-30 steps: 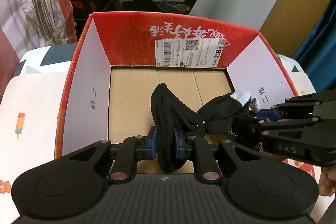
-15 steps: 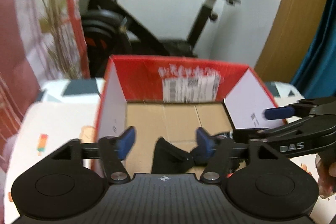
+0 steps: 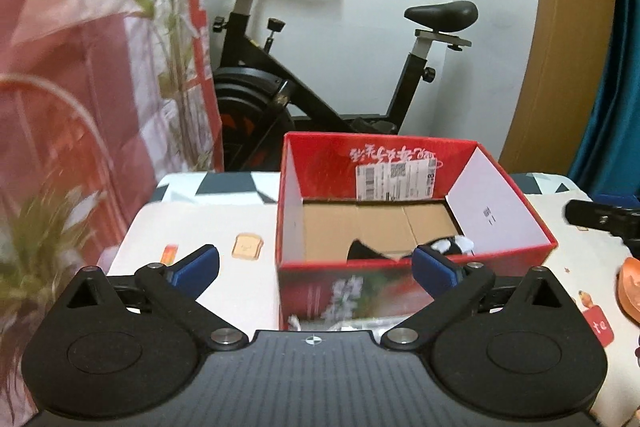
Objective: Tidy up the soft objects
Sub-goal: 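Move the left tool back to the clear plastic bag with black contents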
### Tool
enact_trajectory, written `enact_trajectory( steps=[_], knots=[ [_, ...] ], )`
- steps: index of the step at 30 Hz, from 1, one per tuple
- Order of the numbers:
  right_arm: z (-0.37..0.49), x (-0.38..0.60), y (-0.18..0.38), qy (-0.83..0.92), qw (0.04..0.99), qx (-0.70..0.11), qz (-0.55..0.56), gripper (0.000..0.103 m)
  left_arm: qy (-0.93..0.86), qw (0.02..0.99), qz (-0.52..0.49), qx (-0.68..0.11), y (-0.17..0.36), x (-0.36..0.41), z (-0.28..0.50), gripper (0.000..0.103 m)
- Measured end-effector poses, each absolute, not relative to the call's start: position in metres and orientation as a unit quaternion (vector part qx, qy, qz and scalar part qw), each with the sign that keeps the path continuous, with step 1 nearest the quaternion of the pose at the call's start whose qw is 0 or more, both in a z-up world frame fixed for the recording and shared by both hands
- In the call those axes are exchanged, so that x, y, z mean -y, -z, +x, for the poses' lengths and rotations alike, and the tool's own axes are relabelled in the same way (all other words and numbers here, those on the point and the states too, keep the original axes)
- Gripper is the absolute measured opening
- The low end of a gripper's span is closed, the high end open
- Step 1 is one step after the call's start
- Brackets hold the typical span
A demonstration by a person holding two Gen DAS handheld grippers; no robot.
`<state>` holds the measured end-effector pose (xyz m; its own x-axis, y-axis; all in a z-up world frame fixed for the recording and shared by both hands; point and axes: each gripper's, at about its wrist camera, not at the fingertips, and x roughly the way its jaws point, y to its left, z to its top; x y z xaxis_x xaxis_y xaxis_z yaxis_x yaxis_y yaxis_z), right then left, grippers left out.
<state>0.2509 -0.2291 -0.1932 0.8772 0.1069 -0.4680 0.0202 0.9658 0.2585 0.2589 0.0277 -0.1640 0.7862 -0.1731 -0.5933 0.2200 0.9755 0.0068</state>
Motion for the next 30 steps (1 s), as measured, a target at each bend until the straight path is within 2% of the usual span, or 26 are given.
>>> enact_trajectory(
  steps=[7, 18, 30],
  knots=[
    [0.190, 0.223, 0.215, -0.016, 0.975, -0.189, 0.118, 0.103, 0.095, 0.945, -0.008, -0.313, 0.178, -0.046, 0.220, 0.103],
    [0.154, 0.193, 0.256, -0.067, 0.963, -0.248, 0.087, 0.103, 0.095, 0.946, 0.038, -0.306, 0.213, -0.022, 0.165, 0.103],
    [0.147, 0.207, 0.270, -0.050, 0.953, -0.271, 0.126, 0.103, 0.080, 0.941, 0.002, -0.328, 0.232, -0.032, 0.154, 0.103]
  ],
)
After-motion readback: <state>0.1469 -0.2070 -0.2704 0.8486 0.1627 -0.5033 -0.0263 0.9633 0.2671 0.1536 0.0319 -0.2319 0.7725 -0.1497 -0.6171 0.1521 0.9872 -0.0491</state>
